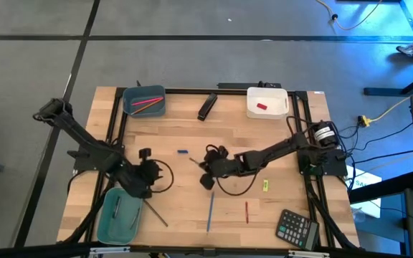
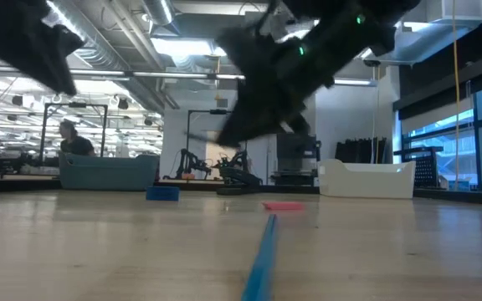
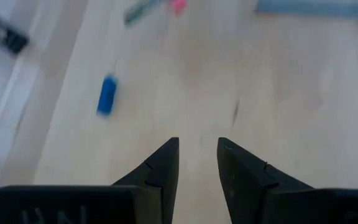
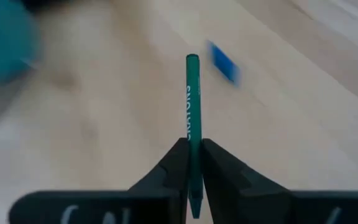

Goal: Sort crayons/erasers/pens/pencils in bins
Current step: Put the green crayon into the green bin

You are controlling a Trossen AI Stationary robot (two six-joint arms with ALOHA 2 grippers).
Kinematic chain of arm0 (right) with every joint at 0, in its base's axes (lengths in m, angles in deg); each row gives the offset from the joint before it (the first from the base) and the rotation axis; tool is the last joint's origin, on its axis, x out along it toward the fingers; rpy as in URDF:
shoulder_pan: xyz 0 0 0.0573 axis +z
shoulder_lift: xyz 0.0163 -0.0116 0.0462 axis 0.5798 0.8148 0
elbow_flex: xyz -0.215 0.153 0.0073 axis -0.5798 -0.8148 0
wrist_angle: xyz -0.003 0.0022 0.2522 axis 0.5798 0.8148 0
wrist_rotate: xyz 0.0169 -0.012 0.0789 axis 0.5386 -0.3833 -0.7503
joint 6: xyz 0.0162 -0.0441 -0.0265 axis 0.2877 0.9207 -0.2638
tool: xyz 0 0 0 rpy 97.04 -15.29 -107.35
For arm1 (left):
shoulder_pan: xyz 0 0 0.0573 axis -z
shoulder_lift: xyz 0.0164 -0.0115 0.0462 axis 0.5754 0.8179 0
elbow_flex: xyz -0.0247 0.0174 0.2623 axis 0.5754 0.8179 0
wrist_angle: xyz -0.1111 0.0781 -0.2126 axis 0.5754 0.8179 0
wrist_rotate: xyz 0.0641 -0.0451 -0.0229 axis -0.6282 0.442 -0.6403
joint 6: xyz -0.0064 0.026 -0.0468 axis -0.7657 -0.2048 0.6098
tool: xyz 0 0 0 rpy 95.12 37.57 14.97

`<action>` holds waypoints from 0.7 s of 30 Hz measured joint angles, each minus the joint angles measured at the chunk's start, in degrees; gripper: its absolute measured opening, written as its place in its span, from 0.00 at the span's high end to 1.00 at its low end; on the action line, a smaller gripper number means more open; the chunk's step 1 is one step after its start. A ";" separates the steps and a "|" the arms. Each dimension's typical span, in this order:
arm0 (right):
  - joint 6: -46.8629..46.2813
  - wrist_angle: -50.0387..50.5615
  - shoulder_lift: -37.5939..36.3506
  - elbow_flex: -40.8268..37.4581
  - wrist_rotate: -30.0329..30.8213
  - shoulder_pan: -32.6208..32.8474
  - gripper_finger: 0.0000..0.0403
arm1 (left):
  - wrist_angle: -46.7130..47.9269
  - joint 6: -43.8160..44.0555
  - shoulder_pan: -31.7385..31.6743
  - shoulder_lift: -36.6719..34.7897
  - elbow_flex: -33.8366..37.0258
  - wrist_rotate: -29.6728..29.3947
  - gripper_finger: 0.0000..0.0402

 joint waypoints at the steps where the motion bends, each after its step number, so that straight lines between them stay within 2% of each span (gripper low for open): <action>1: 1.03 -2.04 0.00 0.00 -0.20 0.39 0.89 | -2.67 -0.83 0.28 -1.41 1.26 -0.95 0.75; 11: 9.71 -18.94 -0.02 0.02 -2.25 3.85 0.89 | -28.67 -6.76 2.71 -14.69 15.12 -6.17 0.75; 21: 16.20 -30.38 -0.04 0.04 -8.52 4.57 0.89 | -39.87 -6.21 1.42 -17.02 22.34 -7.40 0.71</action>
